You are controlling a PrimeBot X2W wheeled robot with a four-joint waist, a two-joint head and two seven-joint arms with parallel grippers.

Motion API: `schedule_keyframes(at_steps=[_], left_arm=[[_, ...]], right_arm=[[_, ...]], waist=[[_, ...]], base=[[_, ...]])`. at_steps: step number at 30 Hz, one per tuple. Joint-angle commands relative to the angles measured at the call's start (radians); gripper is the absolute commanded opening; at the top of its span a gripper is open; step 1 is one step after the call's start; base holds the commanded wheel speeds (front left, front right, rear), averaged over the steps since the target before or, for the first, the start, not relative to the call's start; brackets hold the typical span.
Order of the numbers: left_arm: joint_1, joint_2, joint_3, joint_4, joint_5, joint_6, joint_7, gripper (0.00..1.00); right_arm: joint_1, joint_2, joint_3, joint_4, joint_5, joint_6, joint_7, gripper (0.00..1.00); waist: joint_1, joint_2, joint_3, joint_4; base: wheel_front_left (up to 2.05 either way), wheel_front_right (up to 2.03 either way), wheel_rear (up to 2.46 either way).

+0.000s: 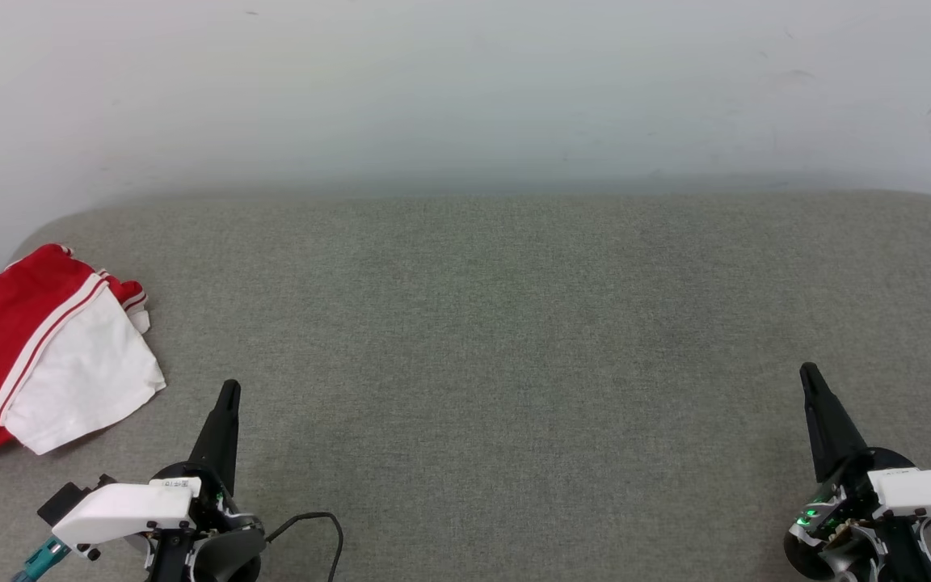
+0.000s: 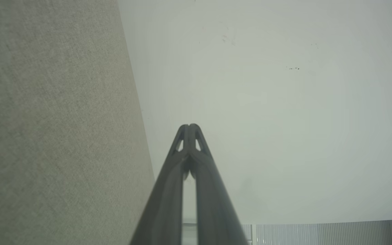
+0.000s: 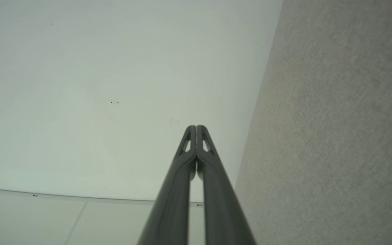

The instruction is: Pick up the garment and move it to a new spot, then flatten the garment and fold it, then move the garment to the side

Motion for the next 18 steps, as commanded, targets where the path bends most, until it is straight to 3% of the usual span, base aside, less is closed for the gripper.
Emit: schedule_keyframes(at_steps=[1, 18], left_arm=[[-0.005, -0.002, 0.002, -0.001, 0.001, -0.003, 0.002, 0.0], [-0.005, -0.002, 0.002, -0.001, 0.001, -0.003, 0.002, 0.0]], right_arm=[[-0.01, 0.003, 0.0, 0.001, 0.004, 0.0, 0.001, 0.0], [-0.011, 0.003, 0.0, 0.001, 0.004, 0.0, 0.0, 0.0]], waist=[[0.0, 0.0, 0.0, 0.0], [0.0, 0.0, 0.0, 0.0]], base=[[0.0, 0.0, 0.0], [0.0, 0.0, 0.0]])
